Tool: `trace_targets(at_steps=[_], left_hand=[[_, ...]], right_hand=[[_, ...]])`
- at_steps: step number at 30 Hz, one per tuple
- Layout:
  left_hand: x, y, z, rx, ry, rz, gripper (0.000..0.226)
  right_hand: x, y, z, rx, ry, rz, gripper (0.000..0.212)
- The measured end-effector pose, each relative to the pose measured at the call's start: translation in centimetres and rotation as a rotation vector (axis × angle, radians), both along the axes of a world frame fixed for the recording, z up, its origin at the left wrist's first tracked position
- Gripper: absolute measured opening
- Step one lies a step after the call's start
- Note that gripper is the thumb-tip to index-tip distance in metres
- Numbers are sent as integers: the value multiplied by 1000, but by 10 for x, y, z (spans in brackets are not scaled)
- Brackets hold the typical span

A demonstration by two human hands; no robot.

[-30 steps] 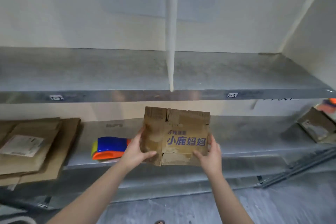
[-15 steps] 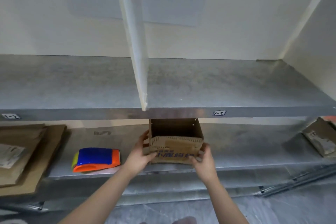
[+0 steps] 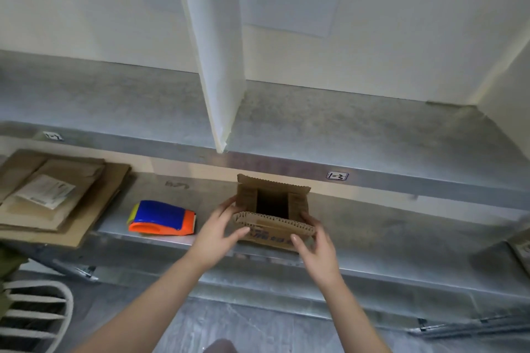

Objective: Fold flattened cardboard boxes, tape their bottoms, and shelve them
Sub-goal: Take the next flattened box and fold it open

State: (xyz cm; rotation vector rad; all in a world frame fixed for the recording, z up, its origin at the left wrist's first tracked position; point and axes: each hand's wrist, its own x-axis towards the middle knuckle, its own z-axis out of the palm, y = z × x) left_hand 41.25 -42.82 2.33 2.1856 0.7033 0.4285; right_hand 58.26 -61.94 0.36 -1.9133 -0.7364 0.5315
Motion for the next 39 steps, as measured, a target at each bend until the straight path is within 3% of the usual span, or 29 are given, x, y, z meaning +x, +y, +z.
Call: trace_targets(at_steps=[5, 7, 12, 14, 16, 18, 21, 28, 32, 39], left_hand=[[8, -2, 18, -107, -49, 82, 30], [12, 6, 22, -136, -26, 96, 40], [28, 33, 37, -359, 49, 17, 91], [33, 41, 43, -400, 112, -69, 97], [36, 43, 44, -437, 120, -128, 86], [38, 40, 40, -372, 162, -189, 66], [44, 29, 24, -248, 189, -225, 58], [31, 7, -16, -254, 160, -182, 55], [23, 19, -17, -202, 88, -86, 49], [14, 48, -21, -23, 192, -109, 48]], right_hand=[[2, 1, 10, 46, 76, -50, 41], [6, 6, 17, 46, 110, -97, 56], [32, 24, 32, 7, 211, -76, 89], [39, 27, 37, 1, 271, -34, 91], [42, 26, 40, -13, 281, 19, 78], [43, 22, 38, -26, 260, 33, 57], [46, 9, 28, -56, 207, -7, 45], [41, -10, -5, -92, 115, -56, 41], [30, 9, -9, -54, 188, -43, 38], [28, 49, -12, -34, 163, -13, 39]])
